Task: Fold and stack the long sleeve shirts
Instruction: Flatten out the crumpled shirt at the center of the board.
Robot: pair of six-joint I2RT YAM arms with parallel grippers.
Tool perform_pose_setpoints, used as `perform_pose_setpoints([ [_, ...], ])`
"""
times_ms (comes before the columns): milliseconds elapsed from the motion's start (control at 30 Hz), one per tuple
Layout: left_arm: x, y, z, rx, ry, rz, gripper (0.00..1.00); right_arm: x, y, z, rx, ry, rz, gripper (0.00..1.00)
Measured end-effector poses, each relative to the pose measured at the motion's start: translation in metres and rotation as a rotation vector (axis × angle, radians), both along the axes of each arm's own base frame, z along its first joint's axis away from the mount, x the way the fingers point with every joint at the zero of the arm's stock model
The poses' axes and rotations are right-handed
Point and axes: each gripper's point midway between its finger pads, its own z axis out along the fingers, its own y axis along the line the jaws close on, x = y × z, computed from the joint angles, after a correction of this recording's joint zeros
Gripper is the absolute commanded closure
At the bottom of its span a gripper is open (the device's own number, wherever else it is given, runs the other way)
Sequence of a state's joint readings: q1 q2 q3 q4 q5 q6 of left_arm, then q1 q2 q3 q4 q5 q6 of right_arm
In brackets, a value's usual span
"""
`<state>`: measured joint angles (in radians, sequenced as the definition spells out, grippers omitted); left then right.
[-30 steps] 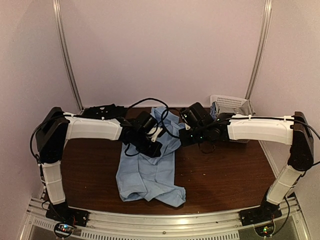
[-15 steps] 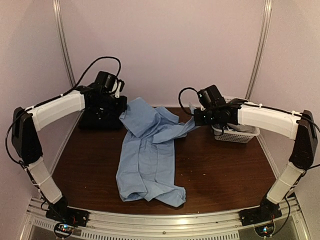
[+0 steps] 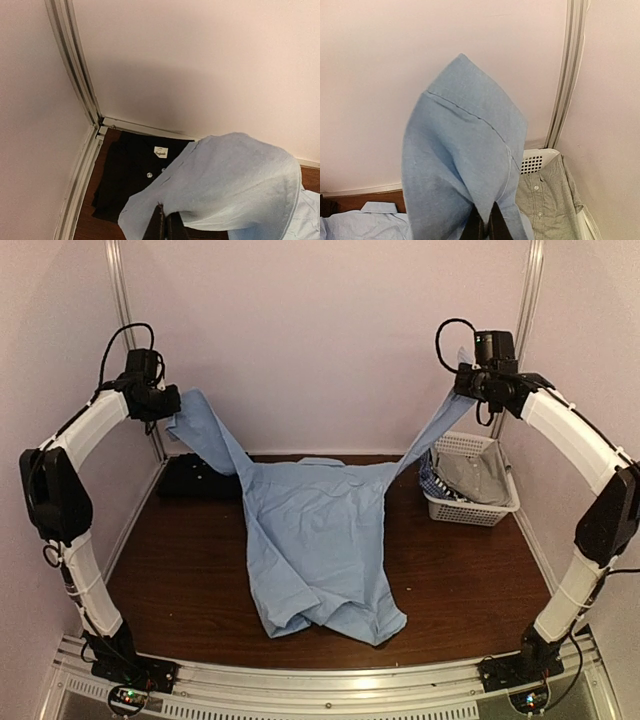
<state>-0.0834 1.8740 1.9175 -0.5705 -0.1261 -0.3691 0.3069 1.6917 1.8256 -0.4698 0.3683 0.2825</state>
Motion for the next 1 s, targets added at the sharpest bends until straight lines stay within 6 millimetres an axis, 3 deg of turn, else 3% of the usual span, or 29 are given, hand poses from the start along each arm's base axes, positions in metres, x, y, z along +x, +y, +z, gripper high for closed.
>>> perform_pose_setpoints([
  [167, 0.004, 0.03, -0.032, -0.005, 0.084, 0.046, 1.0, 0.011, -0.02, -0.009, -0.007, 0.022, -0.032, 0.98],
  [267, 0.008, 0.034, -0.045, -0.026, 0.108, 0.032, 1.0, 0.02, -0.013, -0.022, -0.002, 0.05, 0.006, 0.95],
  [467, 0.008, 0.019, -0.057, -0.068, 0.134, -0.036, 1.0, 0.03, 0.038, -0.061, -0.024, 0.128, 0.129, 0.87],
  [567, 0.006, 0.007, -0.061, -0.072, 0.144, -0.071, 1.0, 0.031, 0.079, -0.091, -0.06, 0.191, 0.212, 0.71],
  [633, 0.005, -0.005, -0.065, -0.067, 0.153, -0.101, 0.98, 0.029, 0.101, -0.114, -0.076, 0.242, 0.255, 0.52],
  [700, 0.002, -0.025, -0.071, -0.063, 0.169, -0.144, 0.87, 0.026, 0.123, -0.14, -0.113, 0.305, 0.298, 0.37],
  [767, -0.002, -0.046, -0.081, -0.058, 0.191, -0.187, 0.6, 0.021, 0.137, -0.157, -0.13, 0.351, 0.321, 0.26],
  [800, -0.004, -0.058, -0.086, -0.053, 0.203, -0.209, 0.52, 0.016, 0.142, -0.164, -0.144, 0.375, 0.334, 0.22],
  [900, -0.014, -0.087, -0.105, -0.043, 0.249, -0.257, 0.35, 0.001, 0.157, -0.17, -0.155, 0.397, 0.364, 0.16],
  [1000, -0.031, -0.109, -0.124, -0.028, 0.299, -0.281, 0.29, -0.027, 0.168, -0.174, -0.162, 0.416, 0.402, 0.17],
])
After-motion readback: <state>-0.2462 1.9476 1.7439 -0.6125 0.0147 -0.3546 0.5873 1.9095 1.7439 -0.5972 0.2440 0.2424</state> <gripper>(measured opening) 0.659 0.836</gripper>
